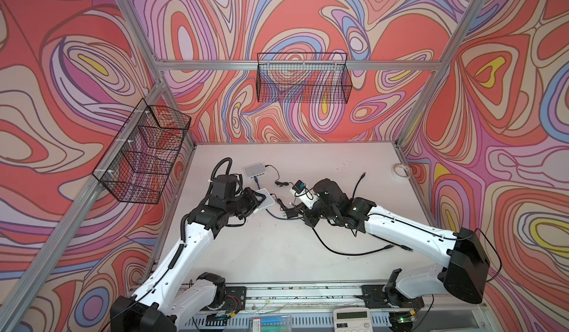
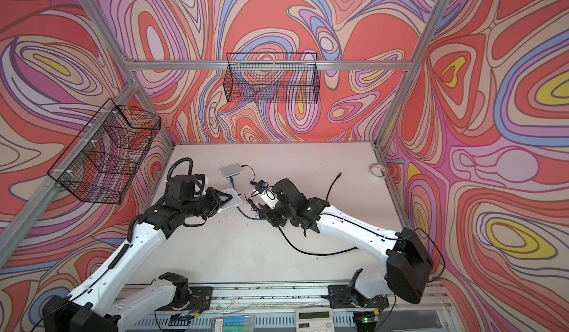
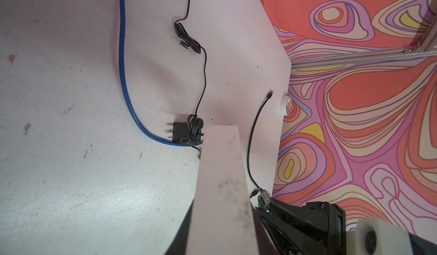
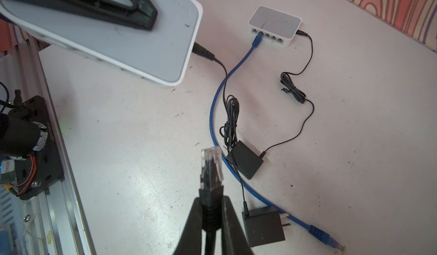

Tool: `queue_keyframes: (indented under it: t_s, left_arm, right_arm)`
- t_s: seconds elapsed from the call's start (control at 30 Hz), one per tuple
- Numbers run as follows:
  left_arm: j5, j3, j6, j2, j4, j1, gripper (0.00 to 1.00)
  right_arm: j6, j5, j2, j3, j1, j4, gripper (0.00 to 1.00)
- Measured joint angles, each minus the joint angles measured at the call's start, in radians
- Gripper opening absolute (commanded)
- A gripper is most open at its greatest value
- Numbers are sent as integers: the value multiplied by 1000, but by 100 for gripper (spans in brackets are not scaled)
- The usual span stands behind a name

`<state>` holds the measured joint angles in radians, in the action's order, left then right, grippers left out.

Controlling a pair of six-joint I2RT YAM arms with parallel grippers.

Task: Insert the plug into the switch port

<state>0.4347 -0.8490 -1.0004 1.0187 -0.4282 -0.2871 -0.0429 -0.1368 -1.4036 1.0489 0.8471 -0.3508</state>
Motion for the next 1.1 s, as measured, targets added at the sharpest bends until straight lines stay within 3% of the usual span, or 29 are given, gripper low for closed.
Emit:
queue_keyframes:
  t_s: [1.1]
  left_arm:
    - [14, 69, -37, -47, 80, 0, 0]
  right_arm:
    - [38, -238, 1, -15, 1, 24, 0]
